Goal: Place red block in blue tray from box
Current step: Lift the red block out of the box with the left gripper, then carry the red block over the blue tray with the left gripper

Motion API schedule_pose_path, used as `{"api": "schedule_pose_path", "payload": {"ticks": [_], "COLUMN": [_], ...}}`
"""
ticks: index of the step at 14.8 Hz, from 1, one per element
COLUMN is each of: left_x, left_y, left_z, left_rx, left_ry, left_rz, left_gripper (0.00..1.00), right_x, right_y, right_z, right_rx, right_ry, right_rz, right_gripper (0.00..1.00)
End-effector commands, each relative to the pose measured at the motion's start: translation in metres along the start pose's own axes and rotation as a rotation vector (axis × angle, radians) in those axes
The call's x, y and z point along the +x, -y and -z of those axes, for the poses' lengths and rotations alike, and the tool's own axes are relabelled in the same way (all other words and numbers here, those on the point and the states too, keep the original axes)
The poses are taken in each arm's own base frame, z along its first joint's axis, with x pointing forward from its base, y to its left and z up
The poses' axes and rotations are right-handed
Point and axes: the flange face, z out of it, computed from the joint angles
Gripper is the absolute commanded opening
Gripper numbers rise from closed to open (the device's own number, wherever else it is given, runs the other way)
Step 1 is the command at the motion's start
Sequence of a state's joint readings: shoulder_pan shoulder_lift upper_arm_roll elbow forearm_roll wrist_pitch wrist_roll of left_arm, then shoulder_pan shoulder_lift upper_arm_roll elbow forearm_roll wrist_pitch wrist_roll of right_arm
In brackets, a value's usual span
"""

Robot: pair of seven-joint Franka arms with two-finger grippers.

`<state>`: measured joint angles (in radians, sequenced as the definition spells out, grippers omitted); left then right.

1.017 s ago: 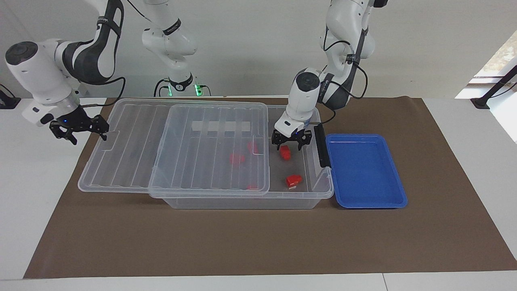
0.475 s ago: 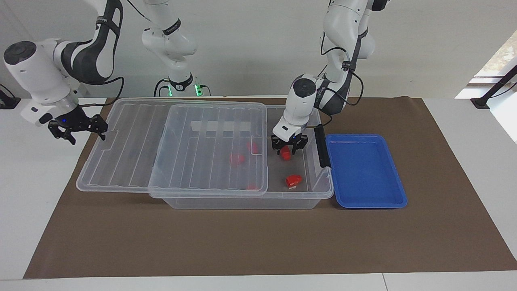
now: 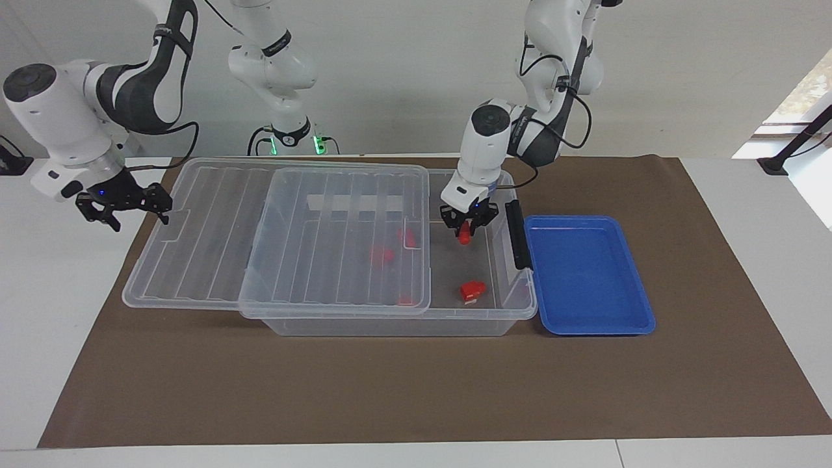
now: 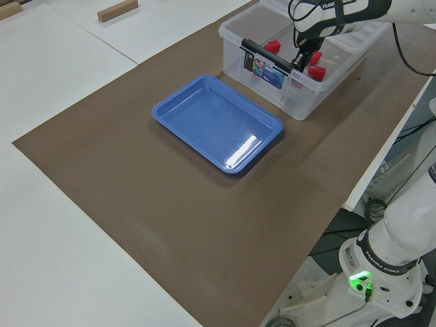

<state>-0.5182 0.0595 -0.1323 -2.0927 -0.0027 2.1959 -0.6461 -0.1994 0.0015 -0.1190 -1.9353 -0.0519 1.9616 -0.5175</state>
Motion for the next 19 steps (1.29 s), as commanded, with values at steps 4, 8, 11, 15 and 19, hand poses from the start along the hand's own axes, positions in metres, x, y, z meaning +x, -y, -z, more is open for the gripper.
{"api": "schedule_pose_path", "payload": {"ticks": [4,8,11,15,19], "left_x": [0.014,0.049,0.061,0.07,0.098], "left_y": [0.045,0.118,0.168,0.229,0.265], "left_z": [0.108,0.103,0.096,0.053,-0.017], "left_rx": [-0.001,0.025,0.045,0.059,0.037], "left_ry": [-0.074,-0.06,-0.029,0.029,-0.009], "left_rz": [0.086,0.062,0.028,-0.066,-0.075], "left_gripper": [0.0,0.0,0.0,0.0,0.0], "right_x": [0.016,0.002,-0.017,-0.027,-0.008], "right_y": [0.013,-0.018,-0.046,-0.054,-0.015], "right_z": [0.06,0.063,0.037,0.0,-0.014], "right_rx": [-0.003,-0.038,-0.037,-0.034,-0.015], "right_ry": [0.034,0.025,0.022,0.008,0.021], "right_rz": [0.008,0.049,0.05,0.025,-0.035], "right_gripper": [1.0,0.91,0.21,0.0,0.0]}}
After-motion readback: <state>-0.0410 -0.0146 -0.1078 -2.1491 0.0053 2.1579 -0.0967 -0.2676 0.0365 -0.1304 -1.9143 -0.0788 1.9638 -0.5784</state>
